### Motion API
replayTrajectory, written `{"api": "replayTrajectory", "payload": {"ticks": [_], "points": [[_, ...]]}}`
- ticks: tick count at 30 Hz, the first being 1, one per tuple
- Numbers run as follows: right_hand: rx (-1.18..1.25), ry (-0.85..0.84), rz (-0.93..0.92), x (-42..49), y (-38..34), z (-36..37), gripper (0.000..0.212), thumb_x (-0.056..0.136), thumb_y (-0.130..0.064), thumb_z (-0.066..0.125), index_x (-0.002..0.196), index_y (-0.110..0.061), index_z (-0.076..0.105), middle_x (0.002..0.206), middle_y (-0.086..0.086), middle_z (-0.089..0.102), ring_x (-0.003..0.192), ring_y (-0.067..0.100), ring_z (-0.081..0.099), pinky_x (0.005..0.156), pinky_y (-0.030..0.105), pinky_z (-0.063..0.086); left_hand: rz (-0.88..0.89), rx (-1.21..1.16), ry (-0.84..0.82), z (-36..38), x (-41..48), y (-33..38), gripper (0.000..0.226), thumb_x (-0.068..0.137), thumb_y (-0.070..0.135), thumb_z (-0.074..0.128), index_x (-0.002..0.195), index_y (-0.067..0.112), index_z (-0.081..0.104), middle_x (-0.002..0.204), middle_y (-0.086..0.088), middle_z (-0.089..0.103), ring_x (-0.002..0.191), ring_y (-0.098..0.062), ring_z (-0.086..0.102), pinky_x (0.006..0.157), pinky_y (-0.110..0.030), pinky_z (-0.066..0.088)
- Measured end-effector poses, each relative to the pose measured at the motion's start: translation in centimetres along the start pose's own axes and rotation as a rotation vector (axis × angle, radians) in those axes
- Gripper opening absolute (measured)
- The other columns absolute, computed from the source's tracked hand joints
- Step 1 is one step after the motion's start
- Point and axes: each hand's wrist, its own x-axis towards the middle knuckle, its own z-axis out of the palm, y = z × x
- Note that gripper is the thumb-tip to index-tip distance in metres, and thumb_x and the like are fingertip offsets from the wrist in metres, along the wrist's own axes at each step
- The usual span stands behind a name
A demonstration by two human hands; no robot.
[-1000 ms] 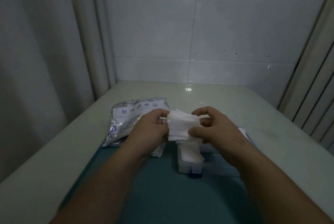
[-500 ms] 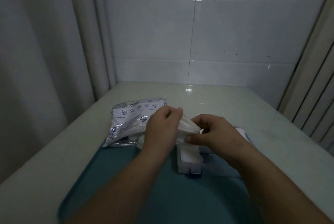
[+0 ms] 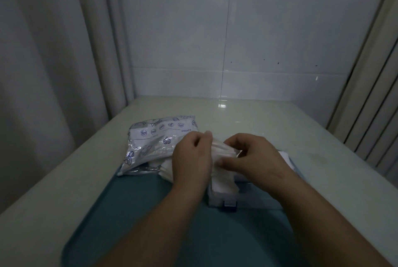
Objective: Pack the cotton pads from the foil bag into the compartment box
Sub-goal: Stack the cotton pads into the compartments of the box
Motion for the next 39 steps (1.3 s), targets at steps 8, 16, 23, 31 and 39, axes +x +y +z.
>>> {"api": "replayTrajectory", "payload": {"ticks": [8,16,23,31,39], "points": [[-0.011,-0.068,0.009,-0.1,0.3,0.1,0.044,0.067,-0.029,0.085,0.102,-0.035,0.059,0.098,-0.015,0.064,0.081,0.007,0.064,0.070,0.026,0.057,-0.063,0.033,-0.069,0.5,0.1,-0.8,0.009,0.087,0.022,0.059,0.082,0.018,0.065,0.079,0.005,0.065,0.078,-0.012,0.061,0.068,-0.029,0.049],[-0.046,-0.089,0.031,-0.2,0.4,0.2,0.050,0.068,-0.032,0.083,0.103,-0.037,0.048,0.095,-0.016,0.061,0.080,0.009,0.066,0.076,0.038,0.059,-0.086,0.086,-0.022,0.9,0.1,-0.8,0.021,0.090,0.033,0.059,0.080,0.014,0.058,0.074,0.005,0.058,0.070,-0.012,0.054,0.058,-0.025,0.038],[-0.160,-0.085,0.010,-0.1,0.6,0.5,0.038,0.073,-0.034,0.080,0.101,-0.034,0.054,0.095,-0.014,0.062,0.081,0.005,0.062,0.074,0.030,0.056,-0.145,-0.034,0.007,1.0,0.0,-1.1,0.018,0.089,0.009,0.051,0.093,0.021,0.063,0.087,0.007,0.067,0.081,-0.011,0.063,0.067,-0.027,0.050],[-0.053,-0.073,0.045,-0.3,0.5,0.8,0.051,0.071,-0.035,0.081,0.109,-0.036,0.047,0.101,-0.012,0.062,0.081,0.012,0.066,0.066,0.037,0.061,-0.164,-0.086,-0.008,1.2,-0.2,-0.9,0.012,0.094,0.015,0.050,0.095,0.019,0.061,0.083,0.005,0.061,0.073,-0.013,0.058,0.051,-0.017,0.044],[-0.112,-0.039,0.006,0.0,0.7,0.7,0.032,0.076,-0.035,0.077,0.101,-0.030,0.056,0.097,-0.010,0.066,0.082,0.005,0.064,0.077,0.032,0.056,-0.104,-0.045,0.002,1.1,-0.1,-1.0,0.007,0.094,0.016,0.050,0.091,0.016,0.055,0.080,0.002,0.058,0.074,-0.015,0.055,0.065,-0.031,0.043]]}}
